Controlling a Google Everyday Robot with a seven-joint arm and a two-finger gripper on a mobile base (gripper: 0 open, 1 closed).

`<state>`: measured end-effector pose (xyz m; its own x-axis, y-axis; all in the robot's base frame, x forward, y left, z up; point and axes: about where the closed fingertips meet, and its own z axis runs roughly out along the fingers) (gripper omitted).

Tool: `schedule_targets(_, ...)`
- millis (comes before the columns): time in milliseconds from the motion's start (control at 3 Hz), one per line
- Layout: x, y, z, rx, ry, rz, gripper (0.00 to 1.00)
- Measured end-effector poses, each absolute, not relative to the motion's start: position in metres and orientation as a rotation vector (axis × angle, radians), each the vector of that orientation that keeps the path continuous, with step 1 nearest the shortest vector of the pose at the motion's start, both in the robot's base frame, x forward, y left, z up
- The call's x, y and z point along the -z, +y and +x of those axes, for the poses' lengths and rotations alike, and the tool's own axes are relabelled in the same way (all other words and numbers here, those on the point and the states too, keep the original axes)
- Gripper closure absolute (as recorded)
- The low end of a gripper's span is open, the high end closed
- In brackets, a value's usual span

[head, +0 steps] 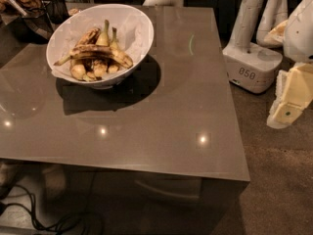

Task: Pick banana from white bowl

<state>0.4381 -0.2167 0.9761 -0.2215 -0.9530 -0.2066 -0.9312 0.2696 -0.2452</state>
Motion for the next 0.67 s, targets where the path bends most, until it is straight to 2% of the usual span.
schedule_targets(667,-0.9773,-0.2107,0.4450,0.082,2.219,-1.743,0.00)
